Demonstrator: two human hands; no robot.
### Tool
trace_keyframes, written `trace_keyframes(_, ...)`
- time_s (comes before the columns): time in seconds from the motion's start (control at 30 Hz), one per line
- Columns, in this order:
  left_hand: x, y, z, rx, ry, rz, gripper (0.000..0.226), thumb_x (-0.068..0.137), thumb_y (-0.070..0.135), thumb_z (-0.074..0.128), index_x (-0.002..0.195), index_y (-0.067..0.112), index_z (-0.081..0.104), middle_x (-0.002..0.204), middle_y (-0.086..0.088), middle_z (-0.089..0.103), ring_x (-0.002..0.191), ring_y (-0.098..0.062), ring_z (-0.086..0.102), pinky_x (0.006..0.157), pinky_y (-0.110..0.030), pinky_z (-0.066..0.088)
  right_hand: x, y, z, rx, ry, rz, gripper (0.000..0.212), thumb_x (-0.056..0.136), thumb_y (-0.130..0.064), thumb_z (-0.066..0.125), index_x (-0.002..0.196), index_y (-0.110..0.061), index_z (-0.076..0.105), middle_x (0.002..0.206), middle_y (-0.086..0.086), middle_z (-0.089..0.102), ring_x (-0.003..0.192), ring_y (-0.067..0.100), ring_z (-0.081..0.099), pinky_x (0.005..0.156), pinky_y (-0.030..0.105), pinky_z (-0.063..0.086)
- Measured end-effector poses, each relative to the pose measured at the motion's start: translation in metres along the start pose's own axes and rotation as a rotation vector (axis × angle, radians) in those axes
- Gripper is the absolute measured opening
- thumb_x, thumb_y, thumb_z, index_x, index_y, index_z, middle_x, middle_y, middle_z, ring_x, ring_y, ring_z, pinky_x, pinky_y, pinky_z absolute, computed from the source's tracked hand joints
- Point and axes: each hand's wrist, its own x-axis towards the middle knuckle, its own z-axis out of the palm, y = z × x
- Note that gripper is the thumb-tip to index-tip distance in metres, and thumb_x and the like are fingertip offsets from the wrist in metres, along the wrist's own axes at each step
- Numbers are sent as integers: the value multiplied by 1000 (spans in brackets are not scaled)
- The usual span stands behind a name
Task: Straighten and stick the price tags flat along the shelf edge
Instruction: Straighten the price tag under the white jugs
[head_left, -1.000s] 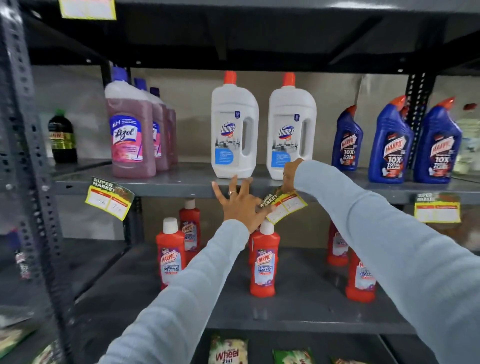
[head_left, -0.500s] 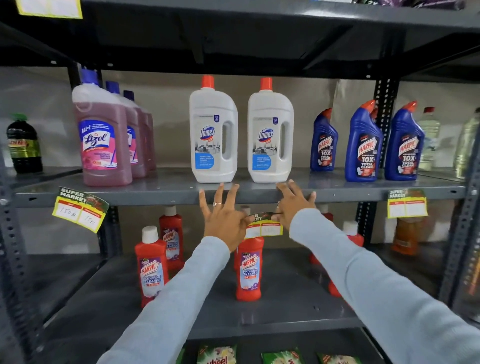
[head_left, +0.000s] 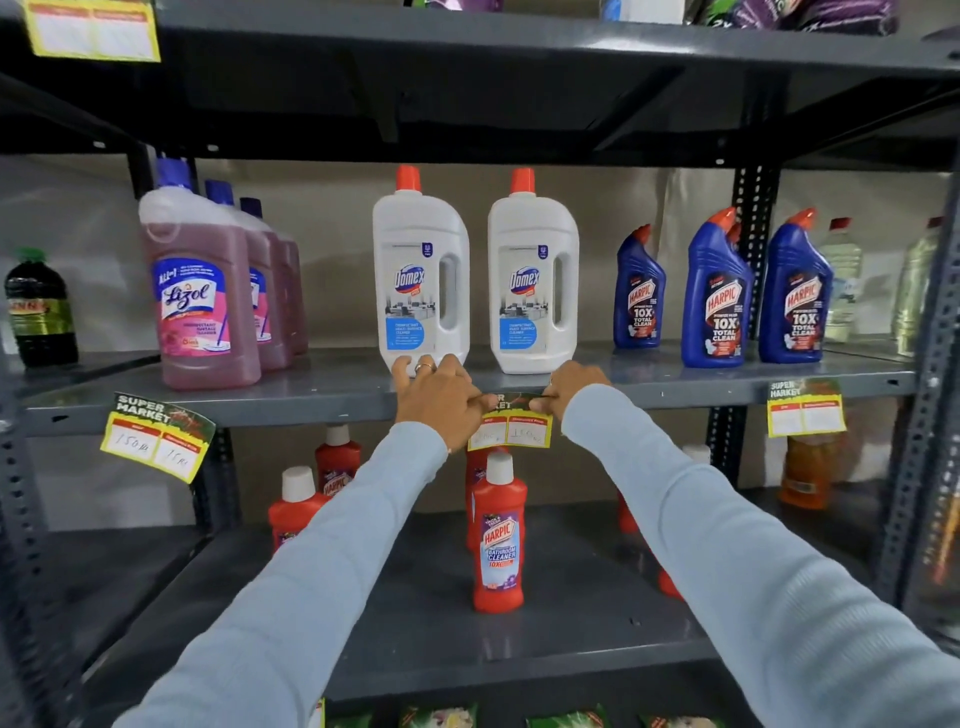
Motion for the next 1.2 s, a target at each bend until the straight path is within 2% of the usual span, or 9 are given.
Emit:
trace_keyframes(0.2,2,7,3,70,43,-20,32,88,47,50,98,22,67,118,-6,59,119,-29,49,112,-55,19,-12,1,-3,31,57,12,52,76,-44,71,115,-14,54,108,10,61,109,31,60,101,55,44)
trace_keyframes(0.33,6,2,6,-17,19,-45,33,82,51,58,90,21,69,109,-6,61,110,-30,52,99,-50,42,-17,4,-11,19,129,-29,38,80,-37,71,101,-11,53,92,8,57,91,27,61,95,48,50)
trace_keyframes(0.4,6,-1,7,-98,8,-75,31,78,52,62,77,21,66,101,-5,60,105,-29,53,93,-49,49,-18,6,-12,60,137,-29,43,78,-36,73,106,-10,54,100,10,61,99,30,62,96,51,49)
trace_keyframes(0.6,5,-6,4,-283,76,-169,46,71,50,72,50,23,42,73,0,56,72,-17,54,79,-37,55,-20,6,-10,161,131,3,95,57,-71,69,130,-18,40,125,10,59,121,36,54,109,66,28)
trace_keyframes(0.77,0,-11,12,-391,126,-166,49,73,38,75,46,24,38,88,-5,70,84,-18,57,75,-25,44,-19,7,2,183,275,27,95,51,-82,60,121,-21,47,116,7,67,118,34,57,112,66,18)
trace_keyframes(0.93,-5,-24,4,-431,89,-78,51,77,24,74,48,22,33,104,-4,71,99,-19,58,85,-26,43,-28,10,8,196,316,-15,51,69,-65,64,94,-23,50,86,1,64,106,30,62,116,60,13)
trace_keyframes(1.07,-19,-40,-12,-441,-13,65,44,77,18,73,51,22,37,114,-6,68,107,-21,60,98,-35,45,-32,24,6,362,364,-51,16,83,-22,66,91,-22,53,79,-1,62,103,31,62,117,54,20)
trace_keyframes(1.13,-33,-57,-21,-394,-19,140,18,77,25,73,72,22,56,113,-4,67,109,-20,58,98,-37,45,-41,22,7,407,425,-67,32,81,2,58,105,-20,54,95,10,70,108,33,61,118,53,21)
trace_keyframes(1.2,-49,-88,-32,-322,58,201,30,80,30,70,107,23,58,124,-4,61,118,-21,52,103,-39,43,-59,0,16,417,533,-137,39,82,6,53,114,-16,55,125,17,61,128,33,49,120,48,18)
